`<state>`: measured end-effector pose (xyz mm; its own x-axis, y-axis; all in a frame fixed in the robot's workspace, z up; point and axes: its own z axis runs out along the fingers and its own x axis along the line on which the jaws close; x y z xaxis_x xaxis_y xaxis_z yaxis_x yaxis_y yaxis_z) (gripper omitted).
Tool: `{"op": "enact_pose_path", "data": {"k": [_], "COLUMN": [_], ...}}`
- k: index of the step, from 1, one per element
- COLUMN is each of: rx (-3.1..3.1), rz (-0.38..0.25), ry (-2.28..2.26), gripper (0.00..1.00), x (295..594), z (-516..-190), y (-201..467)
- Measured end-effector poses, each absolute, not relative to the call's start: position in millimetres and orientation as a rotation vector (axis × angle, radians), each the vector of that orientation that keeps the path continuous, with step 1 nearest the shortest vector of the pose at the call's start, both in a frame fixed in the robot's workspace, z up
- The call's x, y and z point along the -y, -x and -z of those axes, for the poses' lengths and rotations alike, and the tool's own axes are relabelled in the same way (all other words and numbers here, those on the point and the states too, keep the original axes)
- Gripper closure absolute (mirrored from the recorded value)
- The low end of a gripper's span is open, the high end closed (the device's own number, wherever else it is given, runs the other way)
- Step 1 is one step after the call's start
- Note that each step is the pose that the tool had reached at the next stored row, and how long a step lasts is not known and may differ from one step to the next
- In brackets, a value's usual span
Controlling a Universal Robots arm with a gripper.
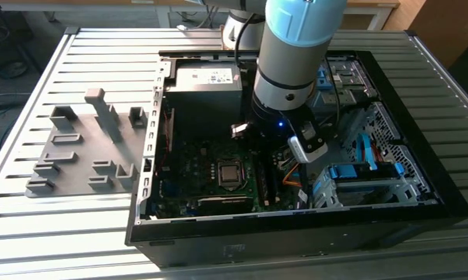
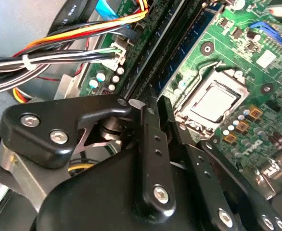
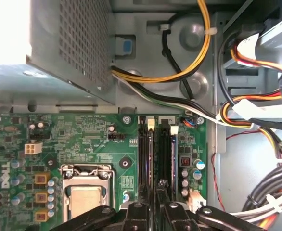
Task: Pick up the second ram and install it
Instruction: 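Insert the second ram into the second slot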
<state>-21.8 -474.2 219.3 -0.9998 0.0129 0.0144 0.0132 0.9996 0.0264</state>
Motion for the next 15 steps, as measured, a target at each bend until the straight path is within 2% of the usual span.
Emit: {"op": "enact_pose_path", "data": {"k": [7,8,9,11,15], "rx": [3.125,3.125,3.125,3.126,3.126], "rz": [0.04,0.038,0.037,0.037,0.035], "ry": [0.02,0.02,0.02,0.02,0.02], "gripper": [0.79,0.8,0.87,0.89,0.89], "x": [474.2,474.2,474.2,474.2,474.2], "z": [-232.1,-232.4,-232.4,-232.4,-231.7], "y": [21.8,21.8,21.8,21.8,21.9]}}
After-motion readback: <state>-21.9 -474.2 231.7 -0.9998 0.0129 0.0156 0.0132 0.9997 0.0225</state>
